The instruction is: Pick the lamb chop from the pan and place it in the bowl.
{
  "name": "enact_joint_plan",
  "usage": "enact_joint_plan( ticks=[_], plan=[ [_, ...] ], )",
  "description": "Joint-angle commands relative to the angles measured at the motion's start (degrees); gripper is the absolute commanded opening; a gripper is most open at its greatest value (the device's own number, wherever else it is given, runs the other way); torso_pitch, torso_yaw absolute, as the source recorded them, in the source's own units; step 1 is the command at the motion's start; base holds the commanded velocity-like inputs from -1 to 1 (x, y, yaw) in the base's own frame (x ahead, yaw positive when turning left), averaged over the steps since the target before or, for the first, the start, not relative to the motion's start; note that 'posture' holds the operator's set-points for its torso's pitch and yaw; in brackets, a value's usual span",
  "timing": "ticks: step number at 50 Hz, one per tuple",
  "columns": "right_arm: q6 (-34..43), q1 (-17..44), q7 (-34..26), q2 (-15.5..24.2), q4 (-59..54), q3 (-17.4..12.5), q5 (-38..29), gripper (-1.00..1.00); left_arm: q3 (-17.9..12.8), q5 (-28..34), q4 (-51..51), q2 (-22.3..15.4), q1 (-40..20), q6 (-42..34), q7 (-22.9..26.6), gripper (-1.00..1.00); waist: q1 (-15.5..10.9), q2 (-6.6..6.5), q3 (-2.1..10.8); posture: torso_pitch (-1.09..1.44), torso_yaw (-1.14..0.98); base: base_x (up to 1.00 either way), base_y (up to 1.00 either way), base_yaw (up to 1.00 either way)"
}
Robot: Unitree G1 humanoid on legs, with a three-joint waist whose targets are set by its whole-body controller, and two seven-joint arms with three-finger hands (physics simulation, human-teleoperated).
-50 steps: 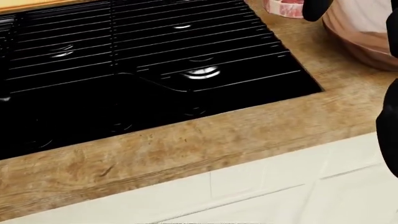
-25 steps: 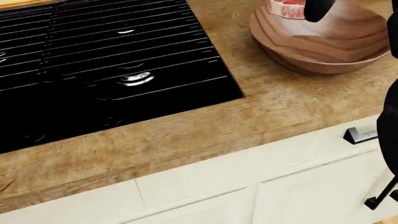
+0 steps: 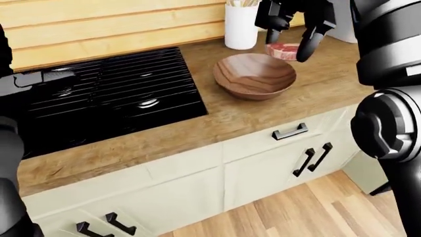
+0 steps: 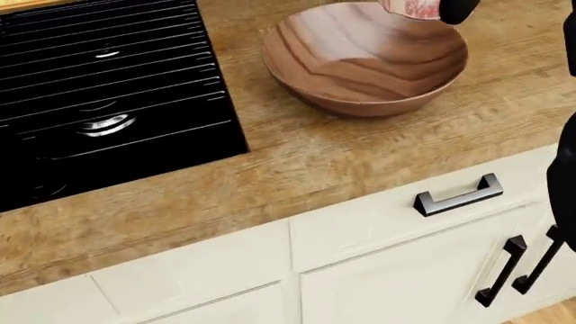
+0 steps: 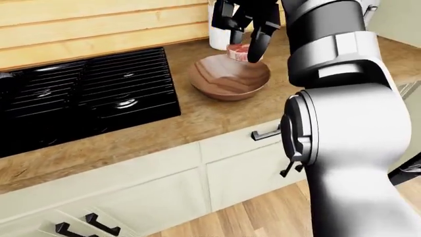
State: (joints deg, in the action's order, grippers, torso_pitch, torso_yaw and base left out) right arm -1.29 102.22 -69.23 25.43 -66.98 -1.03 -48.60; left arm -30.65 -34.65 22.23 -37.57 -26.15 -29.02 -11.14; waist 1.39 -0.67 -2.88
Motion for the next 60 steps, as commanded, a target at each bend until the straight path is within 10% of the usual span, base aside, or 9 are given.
enact_joint_plan(
  ticks=[1,13,31,37,41,42,46,53,60],
  plan=[
    [-0.6,2.9,1.1,-0.5,2.1,-0.3,0.7,-1.00,-2.0,0.3,0.9,-1.7,-1.5,1.5,-0.2,1.00,-0.7,0.03,1.54,0.00,0.00,0.00,-0.34,0.00],
    [-2.3,3.3,3.7,-0.9,0.8,-0.7,2.0,-1.00,-2.1,0.4,0.9,-1.6,-1.1,1.8,0.0,1.00,0.9,-6.34,0.28,0.00,0.00,0.00,-0.18,0.00],
    [-2.6,3.4,3.5,-0.8,0.8,-0.3,2.0,-1.00,-2.1,0.2,0.9,-1.8,-1.4,1.5,-0.2,1.00,0.7,-5.93,2.14,0.00,0.00,0.00,-0.07,0.00],
    [-2.6,3.7,3.4,-0.8,0.7,-0.3,2.0,-1.00,-2.2,0.1,0.9,-1.9,-1.5,1.5,-0.3,1.00,0.1,-3.45,1.57,0.00,0.00,0.00,-0.24,0.00],
    [-2.6,3.6,3.4,-0.8,0.8,-0.4,2.0,-1.00,-2.1,0.2,1.0,-1.9,-1.3,1.6,-0.3,1.00,-0.5,1.88,1.96,0.00,0.00,0.00,-0.23,0.00],
    [-2.7,3.6,3.4,-0.7,0.8,-0.4,2.0,-1.00,-2.1,0.2,1.0,-1.8,-1.3,1.6,-0.3,1.00,-0.3,-0.51,1.57,0.00,0.00,0.00,-0.24,0.00],
    [-2.7,3.6,3.3,-0.8,0.9,-0.3,2.1,-1.00,-2.2,0.2,1.1,-1.8,-1.1,1.7,-0.3,1.00,-0.9,-1.52,1.55,0.00,0.00,0.00,-0.24,0.00],
    [-2.9,3.5,3.2,-1.0,0.9,-0.3,2.0,-1.00,-2.3,0.2,1.2,-1.7,-1.0,1.7,-0.2,1.00,-0.6,-7.65,1.12,0.00,0.00,0.00,-0.22,0.00],
    [-3.1,3.4,3.2,-1.0,1.0,-0.3,2.0,-1.00,-2.3,0.2,1.1,-1.7,-1.0,1.7,-0.2,1.00,-0.6,-1.77,0.23,0.00,0.00,0.02,-0.04,0.00]
  ],
)
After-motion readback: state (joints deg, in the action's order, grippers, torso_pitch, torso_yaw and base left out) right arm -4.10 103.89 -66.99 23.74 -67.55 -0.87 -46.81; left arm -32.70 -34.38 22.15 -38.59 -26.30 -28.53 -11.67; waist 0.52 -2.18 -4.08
